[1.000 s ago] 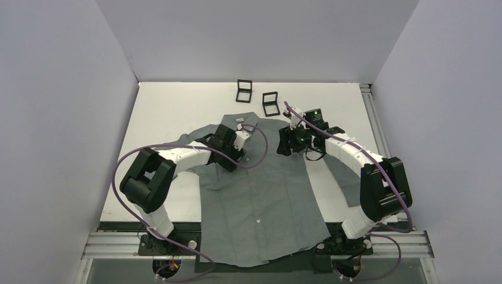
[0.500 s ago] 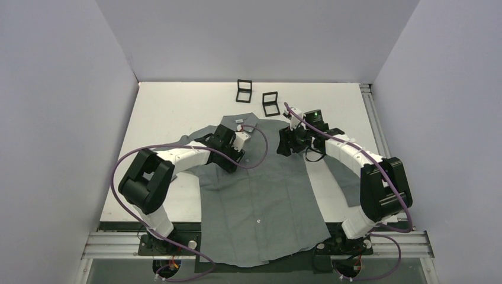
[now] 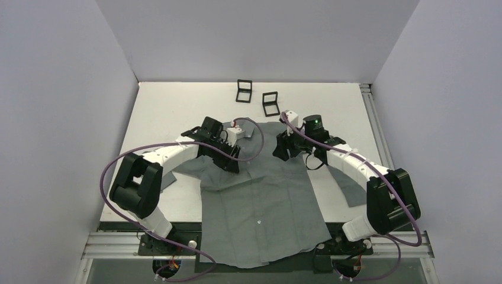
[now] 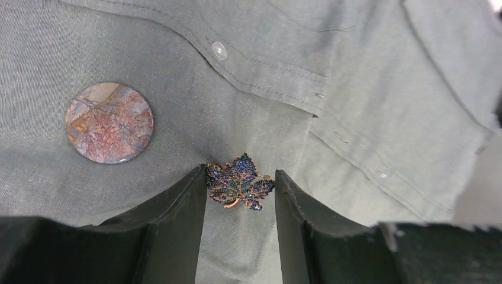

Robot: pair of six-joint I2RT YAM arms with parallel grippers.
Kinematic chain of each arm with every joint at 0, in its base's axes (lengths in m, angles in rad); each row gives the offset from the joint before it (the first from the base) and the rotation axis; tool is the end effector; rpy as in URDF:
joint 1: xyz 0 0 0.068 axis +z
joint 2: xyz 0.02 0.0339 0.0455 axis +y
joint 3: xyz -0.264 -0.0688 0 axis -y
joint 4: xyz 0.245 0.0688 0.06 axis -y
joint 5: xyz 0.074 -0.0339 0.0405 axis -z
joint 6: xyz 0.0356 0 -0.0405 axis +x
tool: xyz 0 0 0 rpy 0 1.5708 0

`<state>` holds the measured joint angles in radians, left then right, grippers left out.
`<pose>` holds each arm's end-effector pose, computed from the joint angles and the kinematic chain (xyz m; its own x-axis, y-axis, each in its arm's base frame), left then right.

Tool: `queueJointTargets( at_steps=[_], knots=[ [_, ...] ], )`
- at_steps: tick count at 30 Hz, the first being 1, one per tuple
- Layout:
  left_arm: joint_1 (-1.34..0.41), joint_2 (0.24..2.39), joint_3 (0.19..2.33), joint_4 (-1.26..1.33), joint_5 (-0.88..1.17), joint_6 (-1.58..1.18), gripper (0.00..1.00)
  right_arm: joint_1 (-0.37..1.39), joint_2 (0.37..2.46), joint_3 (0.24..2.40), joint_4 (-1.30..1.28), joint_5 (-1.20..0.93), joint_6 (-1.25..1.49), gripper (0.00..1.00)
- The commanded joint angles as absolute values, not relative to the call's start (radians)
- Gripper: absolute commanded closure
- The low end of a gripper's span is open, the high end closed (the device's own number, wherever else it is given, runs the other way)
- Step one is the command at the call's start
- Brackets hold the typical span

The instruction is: Remove the brooch from the garment

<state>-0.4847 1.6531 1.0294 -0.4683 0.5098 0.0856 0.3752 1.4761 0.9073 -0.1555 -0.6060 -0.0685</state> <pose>0.2786 -0.1663 0.1890 -0.7307 0.4691 -0.4961 0.6705 0.6297 -0.3922 0.2820 0.1329 0.2265 -0.5673 -0.2839 -0.7730 -0.7387 0.5904 0.3253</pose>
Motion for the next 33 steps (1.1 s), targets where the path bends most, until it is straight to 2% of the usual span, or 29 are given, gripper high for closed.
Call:
queueJointTargets(
  at_steps=[1, 12, 16, 24, 33],
  knots=[
    [-0.431, 1.661, 1.092, -0.543, 0.787, 0.089, 0.74, 0.436, 1.413, 0.870, -0.029, -0.680, -0.180, 0.48],
    [-0.344, 1.806, 1.151, -0.683, 1.112, 0.165, 0.74, 0.635, 1.343, 0.740, 0.132, -0.689, -0.447, 0.51],
    [-0.341, 1.858, 1.196, -0.831, 1.184, 0.299, 0.74, 0.675, 1.362, 0.731, 0.157, -0.683, -0.485, 0.51],
    [-0.343, 1.936, 1.258, -1.069, 1.235, 0.525, 0.74, 0.731, 1.409, 0.762, 0.203, -0.695, -0.505, 0.54],
    [-0.352, 1.962, 1.273, -1.138, 1.244, 0.592, 0.74, 0.797, 1.446, 0.806, 0.140, -0.716, -0.570, 0.56]
  ],
)
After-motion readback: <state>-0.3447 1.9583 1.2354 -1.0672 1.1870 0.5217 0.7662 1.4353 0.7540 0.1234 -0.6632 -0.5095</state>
